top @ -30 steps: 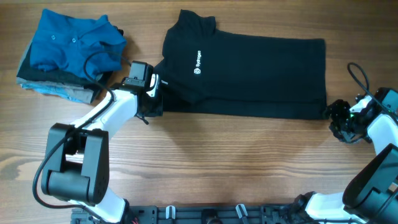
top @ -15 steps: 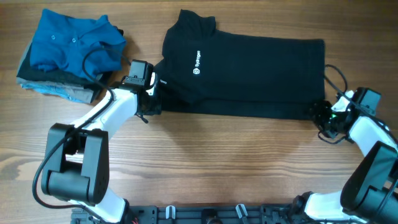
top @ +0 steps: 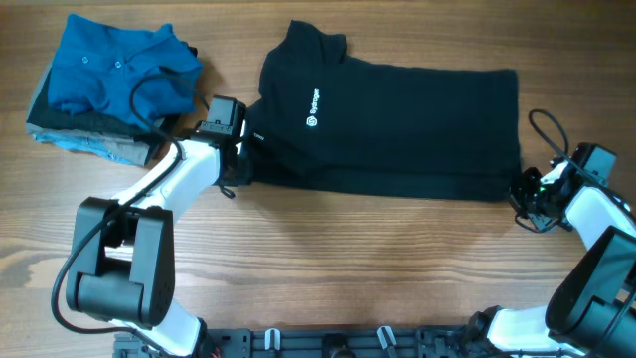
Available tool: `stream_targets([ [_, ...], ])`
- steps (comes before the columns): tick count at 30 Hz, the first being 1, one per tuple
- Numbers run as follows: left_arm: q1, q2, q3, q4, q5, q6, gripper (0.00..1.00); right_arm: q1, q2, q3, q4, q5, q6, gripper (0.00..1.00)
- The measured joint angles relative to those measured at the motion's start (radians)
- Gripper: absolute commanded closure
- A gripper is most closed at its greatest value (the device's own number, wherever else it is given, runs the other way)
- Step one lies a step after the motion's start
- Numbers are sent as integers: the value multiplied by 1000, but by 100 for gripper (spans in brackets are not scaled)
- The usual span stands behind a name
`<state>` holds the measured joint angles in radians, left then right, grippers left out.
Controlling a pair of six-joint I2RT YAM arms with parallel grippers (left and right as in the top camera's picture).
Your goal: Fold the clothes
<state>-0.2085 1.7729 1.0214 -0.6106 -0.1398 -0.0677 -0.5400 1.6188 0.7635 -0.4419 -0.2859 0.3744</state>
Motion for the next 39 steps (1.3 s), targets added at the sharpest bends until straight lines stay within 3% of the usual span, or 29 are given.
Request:
stream_targets([
  [2,-1,0,32,-24,-47,5,33,-5,0,5,0,4,3,96],
  [7,-1,0,105,-60,-95,7,29,-8,0,6,0,19,6,96],
  [10,1,0,109,-120,-4,7,27,-8,0,6,0,22,7,96],
  [15,2,0,108,-186,262,10,38,-8,0,6,0,22,6,96],
  [18,2,0,69,-167,310,15,50,-8,0,6,0,22,6,96],
  [21,2,0,3,-102,317,10,59,-9,0,6,0,22,6,95],
  [29,2,-2,-44,8,281,6,69,-9,0,6,-2,22,7,96],
  [33,2,5,-44,17,247,8,94,-9,0,6,-4,22,7,96],
  [39,-1,18,-35,54,169,4,96,-9,0,6,-5,22,7,96],
])
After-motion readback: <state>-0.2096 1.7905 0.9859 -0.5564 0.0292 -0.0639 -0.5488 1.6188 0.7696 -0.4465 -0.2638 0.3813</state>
